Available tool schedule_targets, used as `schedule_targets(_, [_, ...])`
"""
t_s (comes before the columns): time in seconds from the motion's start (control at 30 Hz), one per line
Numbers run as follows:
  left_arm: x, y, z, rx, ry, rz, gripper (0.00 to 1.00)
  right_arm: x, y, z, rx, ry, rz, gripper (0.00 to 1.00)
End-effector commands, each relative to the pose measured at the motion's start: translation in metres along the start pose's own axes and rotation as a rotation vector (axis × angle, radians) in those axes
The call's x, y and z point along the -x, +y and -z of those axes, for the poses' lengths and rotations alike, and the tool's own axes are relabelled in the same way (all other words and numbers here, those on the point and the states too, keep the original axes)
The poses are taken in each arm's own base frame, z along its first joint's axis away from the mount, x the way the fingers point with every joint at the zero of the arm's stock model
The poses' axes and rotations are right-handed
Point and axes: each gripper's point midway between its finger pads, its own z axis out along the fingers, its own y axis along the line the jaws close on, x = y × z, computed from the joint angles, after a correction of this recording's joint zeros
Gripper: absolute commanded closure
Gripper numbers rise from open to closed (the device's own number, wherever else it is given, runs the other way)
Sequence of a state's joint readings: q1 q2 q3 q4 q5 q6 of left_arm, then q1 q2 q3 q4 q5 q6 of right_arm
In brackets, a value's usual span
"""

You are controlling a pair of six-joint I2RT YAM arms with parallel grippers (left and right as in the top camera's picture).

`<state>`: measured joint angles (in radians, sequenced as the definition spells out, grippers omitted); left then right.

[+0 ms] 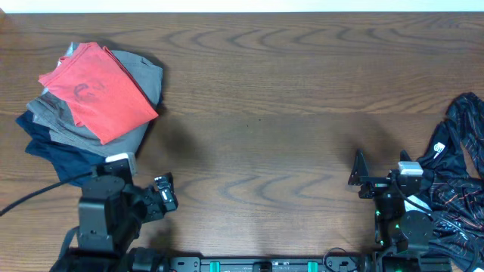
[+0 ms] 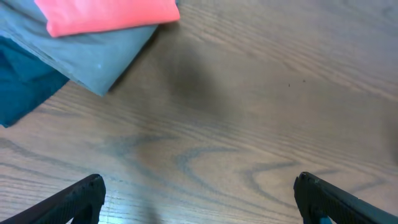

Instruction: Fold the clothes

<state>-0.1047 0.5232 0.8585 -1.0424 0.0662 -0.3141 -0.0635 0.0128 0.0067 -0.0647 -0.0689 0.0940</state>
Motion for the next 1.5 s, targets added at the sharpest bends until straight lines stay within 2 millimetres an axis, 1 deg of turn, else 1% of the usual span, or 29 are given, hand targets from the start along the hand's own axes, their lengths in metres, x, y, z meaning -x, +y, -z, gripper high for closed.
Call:
schedule_targets(0.0, [0.0,0.013,0.009,0.043,-0.06,0.02,0.02,0.0,0.0,0.0,0.004,-0.002,0.017,0.01])
schedule_targets(0.1, [-0.004,0.021,0.007,0.053,-0.114,0.036,0.02,0.0,0.0,0.0,0.004,-0.002,0.017,0.01])
schedule_targets(0.17, [-0.006,0.027,0.001,0.06,-0.162,0.04,0.02,0.0,0.0,0.0,0.004,-0.002,0.017,0.01])
schedule_targets(0.3, [-0.011,0.033,-0.022,0.046,-0.261,0.043,0.02,0.0,0.0,0.0,0.004,-0.002,0.017,0.01])
schedule_targets(0.43, [-0.009,0.038,-0.051,0.02,-0.38,0.047,0.02,0.0,0.0,0.0,0.004,-0.002,0.017,0.01])
schedule_targets(0.53, [-0.001,0.038,-0.067,-0.011,-0.483,0.05,0.02,0.0,0.0,0.0,0.004,-0.002,0.017,0.01])
schedule_targets(0.63, [0.012,0.034,-0.076,-0.048,-0.591,0.041,0.02,0.0,0.0,0.0,0.004,-0.002,0.017,0.01])
schedule_targets(0.8, [0.03,0.027,-0.077,-0.079,-0.752,-0.032,0.02,0.0,0.0,0.0,0.004,-0.002,0.017,0.01])
schedule_targets(0.87, [0.027,0.029,-0.081,-0.074,-0.746,-0.037,0.02,0.0,0.0,0.0,0.004,-0.002,0.017,0.01])
schedule_targets(1.0, [0.01,0.035,-0.096,-0.045,-0.654,-0.04,0.02,0.0,0.0,0.0,0.004,-0.002,0.017,0.01])
schedule_targets(1.47, [0.008,0.036,-0.1,-0.039,-0.636,-0.041,0.02,0.0,0.0,0.0,0.004,-0.002,0.017,0.01])
